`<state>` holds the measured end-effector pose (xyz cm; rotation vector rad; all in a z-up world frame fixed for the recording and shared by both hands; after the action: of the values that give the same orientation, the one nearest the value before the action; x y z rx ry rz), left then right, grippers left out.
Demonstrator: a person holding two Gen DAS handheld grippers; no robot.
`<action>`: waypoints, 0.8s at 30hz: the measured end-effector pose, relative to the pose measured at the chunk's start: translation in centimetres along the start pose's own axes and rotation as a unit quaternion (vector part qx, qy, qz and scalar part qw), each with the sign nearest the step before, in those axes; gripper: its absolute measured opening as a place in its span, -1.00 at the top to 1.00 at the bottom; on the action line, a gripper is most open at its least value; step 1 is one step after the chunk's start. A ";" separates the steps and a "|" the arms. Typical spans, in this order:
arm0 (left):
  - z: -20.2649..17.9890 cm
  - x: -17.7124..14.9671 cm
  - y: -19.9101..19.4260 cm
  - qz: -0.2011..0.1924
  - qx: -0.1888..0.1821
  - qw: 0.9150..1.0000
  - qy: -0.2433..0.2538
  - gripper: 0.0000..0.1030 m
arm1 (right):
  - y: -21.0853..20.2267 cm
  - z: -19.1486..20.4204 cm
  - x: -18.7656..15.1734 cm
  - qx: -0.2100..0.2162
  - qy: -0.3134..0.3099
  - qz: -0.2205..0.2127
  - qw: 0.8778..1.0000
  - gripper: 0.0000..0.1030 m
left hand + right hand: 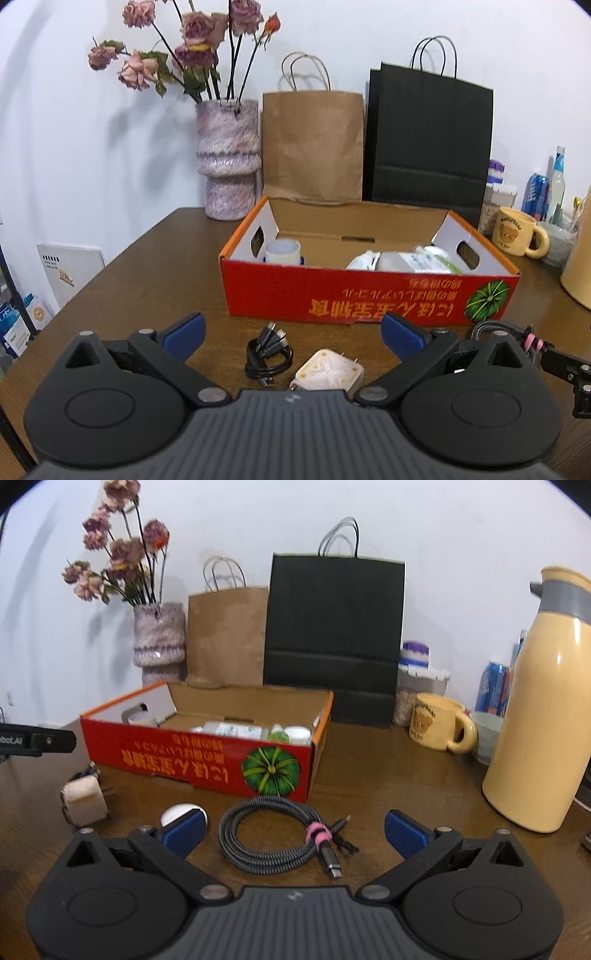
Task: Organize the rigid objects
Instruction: 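Move both open tools back over the table toward the adapter and braided cable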
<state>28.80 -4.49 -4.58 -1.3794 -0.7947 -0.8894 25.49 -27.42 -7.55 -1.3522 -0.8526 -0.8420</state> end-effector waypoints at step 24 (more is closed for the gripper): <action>0.5 -1.4 1.9 0.037 0.014 0.999 0.002 -1.00 | 8.2 1.9 -1.6 0.039 -0.012 0.123 0.992 -1.00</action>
<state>29.87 -3.97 -6.70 -1.3735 -0.7460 -0.8215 31.98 -25.15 -12.60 -1.3691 -0.7114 -0.5959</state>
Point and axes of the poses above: each gripper's, at about its wrist camera, not at the fingertips, and y roughly the way its jaws point, z to its left, x to its top, the point moved 9 cm from there along y, roughly the way its jaws point, and after that the axes turned 4 degrees about y, right-handed, at the moved point
